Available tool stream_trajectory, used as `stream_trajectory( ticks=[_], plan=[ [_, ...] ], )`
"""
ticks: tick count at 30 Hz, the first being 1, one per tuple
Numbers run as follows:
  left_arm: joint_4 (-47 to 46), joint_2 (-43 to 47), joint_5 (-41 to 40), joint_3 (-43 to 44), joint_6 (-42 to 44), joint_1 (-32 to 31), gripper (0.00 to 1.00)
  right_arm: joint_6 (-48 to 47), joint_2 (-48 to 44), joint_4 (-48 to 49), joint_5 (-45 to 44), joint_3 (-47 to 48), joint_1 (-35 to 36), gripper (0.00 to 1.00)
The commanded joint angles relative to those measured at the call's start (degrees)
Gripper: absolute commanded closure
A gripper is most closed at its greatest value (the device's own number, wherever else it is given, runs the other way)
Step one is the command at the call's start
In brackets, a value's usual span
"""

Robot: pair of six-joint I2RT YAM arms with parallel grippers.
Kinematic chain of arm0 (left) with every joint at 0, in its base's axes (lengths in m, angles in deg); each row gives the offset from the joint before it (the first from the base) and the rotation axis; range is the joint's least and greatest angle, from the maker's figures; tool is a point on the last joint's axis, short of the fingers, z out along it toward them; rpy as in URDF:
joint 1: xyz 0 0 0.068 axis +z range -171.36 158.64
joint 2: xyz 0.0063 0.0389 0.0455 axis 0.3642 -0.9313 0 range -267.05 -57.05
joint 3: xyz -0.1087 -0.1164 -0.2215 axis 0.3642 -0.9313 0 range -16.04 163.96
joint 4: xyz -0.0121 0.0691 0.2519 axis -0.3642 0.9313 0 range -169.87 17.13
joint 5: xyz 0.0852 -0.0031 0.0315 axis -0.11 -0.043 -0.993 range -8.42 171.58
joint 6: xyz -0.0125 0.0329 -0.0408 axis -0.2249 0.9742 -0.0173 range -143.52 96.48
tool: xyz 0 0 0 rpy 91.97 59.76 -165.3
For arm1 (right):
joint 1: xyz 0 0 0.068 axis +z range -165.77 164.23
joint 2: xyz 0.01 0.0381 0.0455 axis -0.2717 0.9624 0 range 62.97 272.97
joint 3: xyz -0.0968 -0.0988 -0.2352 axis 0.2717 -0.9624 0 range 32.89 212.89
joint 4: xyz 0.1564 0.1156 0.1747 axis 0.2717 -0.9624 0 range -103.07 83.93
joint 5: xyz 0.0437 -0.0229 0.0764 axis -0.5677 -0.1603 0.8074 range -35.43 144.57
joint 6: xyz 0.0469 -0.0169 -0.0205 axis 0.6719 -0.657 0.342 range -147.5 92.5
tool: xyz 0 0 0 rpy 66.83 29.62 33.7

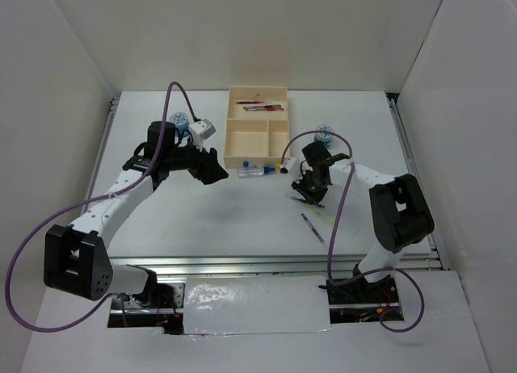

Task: Sort the stationery into containers
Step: Pick up the pen from the center of the board.

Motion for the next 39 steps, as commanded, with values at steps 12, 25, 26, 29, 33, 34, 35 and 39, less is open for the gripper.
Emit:
stream_trajectory(
  ticks=[12,25,26,29,33,34,35,39],
  plan=[
    [-2.5,2.3,1.3,-1.3,-0.5,1.2,0.18,-3.0,5.7,-0.9,-2.4,5.1,1.2,0.76],
    [-0.6,5.0,0.7,-1.8,1.1,2.3,0.17,-6.1,12.3,-9.4,-4.3,14.3,4.5,0.94],
    [-0.3,5.3,0.7,-1.8,1.1,2.7,0.17,-5.8,11.9,-10.4,-3.8,14.8,4.6,0.96],
    [1.1,6.7,0.9,-1.5,1.7,3.4,0.17,-3.6,7.8,-14.4,-0.7,18.3,5.2,1.00],
    [2.2,8.6,1.5,-1.7,1.5,4.5,0.16,-1.0,-0.9,-19.2,4.7,24.4,7.1,1.00],
    [2.4,8.9,1.5,-1.9,1.3,4.8,0.16,1.3,-3.9,-20.1,7.2,27.6,7.4,1.00],
    [2.6,9.2,1.6,-2.1,1.3,4.9,0.16,3.1,-5.1,-19.9,8.5,29.4,7.4,1.00],
    [3.1,11.1,1.1,-2.5,0.9,5.5,0.16,17.1,-7.4,-14.2,13.9,37.3,6.1,1.00]
  ],
)
